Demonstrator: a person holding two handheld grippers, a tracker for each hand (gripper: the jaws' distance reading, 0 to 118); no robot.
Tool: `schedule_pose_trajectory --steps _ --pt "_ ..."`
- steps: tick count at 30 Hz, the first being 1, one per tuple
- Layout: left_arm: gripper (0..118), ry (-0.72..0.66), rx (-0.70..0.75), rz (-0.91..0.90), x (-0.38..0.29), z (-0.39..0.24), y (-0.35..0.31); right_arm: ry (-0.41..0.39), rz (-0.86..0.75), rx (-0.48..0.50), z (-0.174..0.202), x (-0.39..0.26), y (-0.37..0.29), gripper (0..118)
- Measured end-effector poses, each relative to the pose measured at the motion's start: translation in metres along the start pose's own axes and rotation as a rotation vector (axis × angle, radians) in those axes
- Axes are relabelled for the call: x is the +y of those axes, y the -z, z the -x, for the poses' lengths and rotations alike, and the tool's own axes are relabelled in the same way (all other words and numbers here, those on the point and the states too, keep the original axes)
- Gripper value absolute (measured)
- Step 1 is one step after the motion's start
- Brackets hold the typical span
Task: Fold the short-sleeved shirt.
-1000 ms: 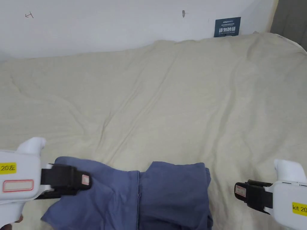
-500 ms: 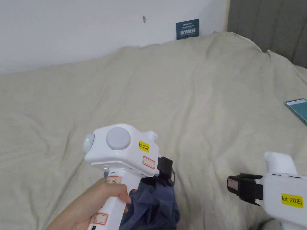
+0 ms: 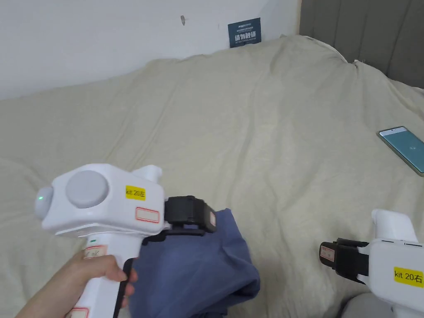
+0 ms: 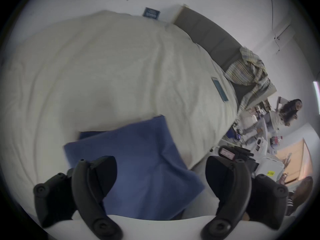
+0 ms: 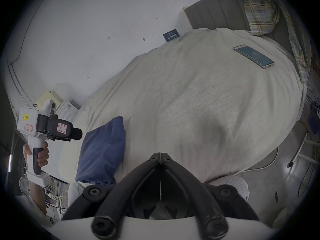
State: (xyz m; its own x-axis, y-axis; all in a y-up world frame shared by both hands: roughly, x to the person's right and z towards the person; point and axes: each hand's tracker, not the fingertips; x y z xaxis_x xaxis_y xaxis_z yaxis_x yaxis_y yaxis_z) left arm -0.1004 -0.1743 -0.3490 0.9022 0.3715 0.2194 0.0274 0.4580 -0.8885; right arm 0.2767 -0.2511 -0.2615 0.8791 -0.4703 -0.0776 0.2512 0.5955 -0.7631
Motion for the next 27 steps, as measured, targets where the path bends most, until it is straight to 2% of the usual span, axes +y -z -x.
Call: schedule_pose_trajectory --steps 2,4,5,7,16,20,22,27 --pt "67 0.015 0.077 -0.014 -0.011 0.006 0.003 -0.009 -0.002 -0.002 0.001 0.001 0.001 0" --pt "16 -0.013 0.077 0.014 -0.022 0.012 0.015 -0.013 -0.006 0.004 0.002 0.002 0.002 0" --pt "12 -0.058 0.017 0.05 -0.027 0.015 0.025 -0.009 -0.008 0.01 0.002 0.003 0.003 0" --pt "12 -0.119 -0.067 0.082 -0.034 0.016 0.043 -0.008 -0.006 0.02 0.002 0.003 0.003 0" --pt "12 -0.108 -0.111 0.109 -0.026 -0.018 0.09 -0.003 0.0 -0.011 -0.003 0.0 0.0 0" --pt "12 0.023 -0.089 0.12 -0.03 -0.042 0.099 -0.006 0.006 -0.022 -0.002 -0.001 -0.002 0" --pt "12 0.023 -0.105 0.118 -0.034 -0.045 0.097 -0.011 0.006 -0.03 0.001 -0.001 -0.004 0" --pt "12 -0.079 -0.3 0.044 -0.046 -0.021 0.055 -0.048 0.003 -0.006 0.02 0.002 -0.003 0"
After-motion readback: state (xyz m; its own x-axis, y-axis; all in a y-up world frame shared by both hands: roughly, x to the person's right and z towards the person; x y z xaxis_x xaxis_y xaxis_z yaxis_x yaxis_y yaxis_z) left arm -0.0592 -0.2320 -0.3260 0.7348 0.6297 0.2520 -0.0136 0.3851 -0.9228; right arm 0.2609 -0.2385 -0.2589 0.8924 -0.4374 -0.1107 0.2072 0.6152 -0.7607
